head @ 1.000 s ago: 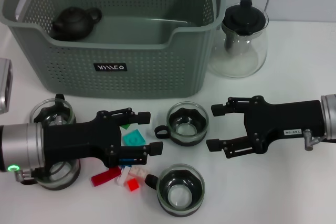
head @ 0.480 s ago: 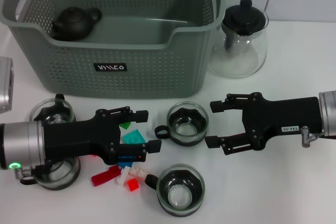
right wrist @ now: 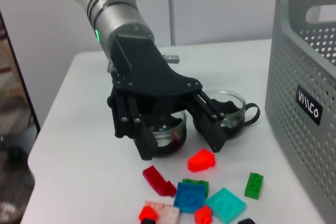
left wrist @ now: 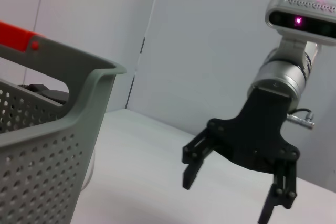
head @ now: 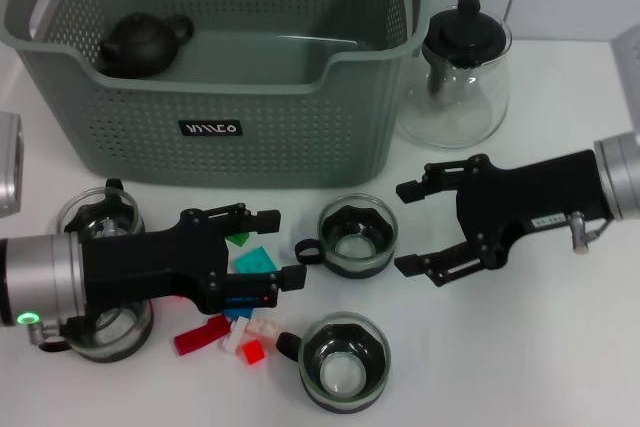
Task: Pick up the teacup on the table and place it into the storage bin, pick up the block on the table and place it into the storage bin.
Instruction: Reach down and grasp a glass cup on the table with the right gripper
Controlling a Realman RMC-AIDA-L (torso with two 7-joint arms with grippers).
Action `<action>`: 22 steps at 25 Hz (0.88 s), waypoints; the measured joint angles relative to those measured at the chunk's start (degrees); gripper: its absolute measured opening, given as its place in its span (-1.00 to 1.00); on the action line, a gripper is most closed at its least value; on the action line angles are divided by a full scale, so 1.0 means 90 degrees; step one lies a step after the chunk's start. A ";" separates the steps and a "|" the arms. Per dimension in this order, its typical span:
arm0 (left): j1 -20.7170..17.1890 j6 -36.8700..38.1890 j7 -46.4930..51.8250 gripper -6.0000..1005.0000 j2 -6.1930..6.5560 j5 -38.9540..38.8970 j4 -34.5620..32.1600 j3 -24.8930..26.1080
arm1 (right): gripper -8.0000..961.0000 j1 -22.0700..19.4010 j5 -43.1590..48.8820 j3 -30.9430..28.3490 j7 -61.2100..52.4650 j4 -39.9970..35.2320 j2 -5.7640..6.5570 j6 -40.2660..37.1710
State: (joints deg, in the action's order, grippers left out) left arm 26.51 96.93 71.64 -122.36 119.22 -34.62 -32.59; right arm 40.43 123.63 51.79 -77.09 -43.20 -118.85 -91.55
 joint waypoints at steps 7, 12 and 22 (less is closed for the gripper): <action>-0.0018 -0.0033 0.0006 0.65 -0.0019 -0.0023 0.0163 0.0030 | 0.81 0.0655 0.0935 0.0661 -0.0786 -0.0315 -0.0140 0.0203; -0.0017 -0.0069 -0.0003 0.65 -0.0017 -0.0025 0.0229 0.0029 | 0.79 0.1020 0.1052 0.1659 -0.1317 -0.0331 -0.0143 0.0532; 0.0002 -0.0015 -0.0008 0.65 -0.0010 -0.0025 0.0234 0.0027 | 0.77 0.1181 0.1277 0.3156 -0.1987 -0.0719 -0.0162 0.1132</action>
State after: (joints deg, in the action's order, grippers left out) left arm 26.53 96.80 71.57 -122.45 119.00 -32.51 -32.34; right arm 51.06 135.12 80.20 -94.97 -49.67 -120.31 -81.36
